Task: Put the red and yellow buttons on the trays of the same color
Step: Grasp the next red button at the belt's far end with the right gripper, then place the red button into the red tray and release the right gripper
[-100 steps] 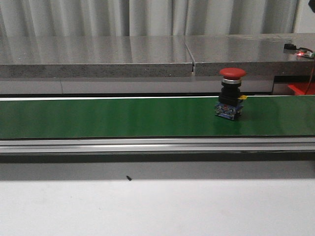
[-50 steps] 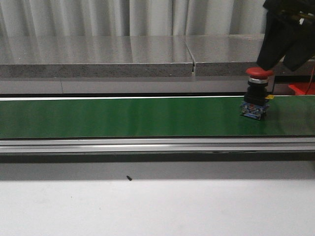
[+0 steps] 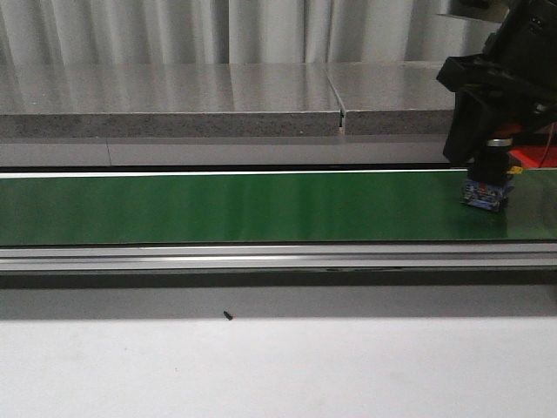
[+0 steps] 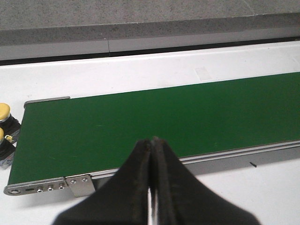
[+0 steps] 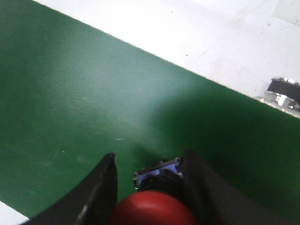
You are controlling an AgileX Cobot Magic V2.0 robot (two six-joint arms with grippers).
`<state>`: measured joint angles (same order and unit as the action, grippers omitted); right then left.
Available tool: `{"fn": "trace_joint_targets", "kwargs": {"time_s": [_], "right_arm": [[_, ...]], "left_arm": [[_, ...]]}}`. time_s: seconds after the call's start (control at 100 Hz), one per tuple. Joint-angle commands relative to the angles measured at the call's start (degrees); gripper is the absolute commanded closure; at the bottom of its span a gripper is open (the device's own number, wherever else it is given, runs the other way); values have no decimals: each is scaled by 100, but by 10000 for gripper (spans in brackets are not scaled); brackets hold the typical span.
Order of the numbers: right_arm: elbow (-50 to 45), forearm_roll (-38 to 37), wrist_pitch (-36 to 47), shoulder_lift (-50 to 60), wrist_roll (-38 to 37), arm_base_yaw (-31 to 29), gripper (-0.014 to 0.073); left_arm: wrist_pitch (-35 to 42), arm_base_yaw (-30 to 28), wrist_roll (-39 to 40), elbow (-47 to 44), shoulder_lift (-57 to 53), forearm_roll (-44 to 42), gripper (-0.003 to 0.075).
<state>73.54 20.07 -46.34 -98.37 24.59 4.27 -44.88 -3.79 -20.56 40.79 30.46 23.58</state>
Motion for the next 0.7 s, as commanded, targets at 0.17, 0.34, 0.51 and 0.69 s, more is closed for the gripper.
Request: {"fn": "trace_joint_targets", "kwargs": {"time_s": [0.17, 0.34, 0.51, 0.69], "right_arm": [[134, -3, 358, 701, 55, -362, 536], [224, 2, 497, 914, 48, -1160, 536], [243, 46, 714, 893, 30, -2071, 536], [243, 306, 1028, 711, 30, -2724, 536]], "left_arm": [[358, 43, 3, 147, 21, 149, 741], [358, 43, 3, 147, 21, 149, 741], [358, 43, 3, 147, 21, 149, 741], [358, 43, 3, 147, 21, 149, 741]]}}
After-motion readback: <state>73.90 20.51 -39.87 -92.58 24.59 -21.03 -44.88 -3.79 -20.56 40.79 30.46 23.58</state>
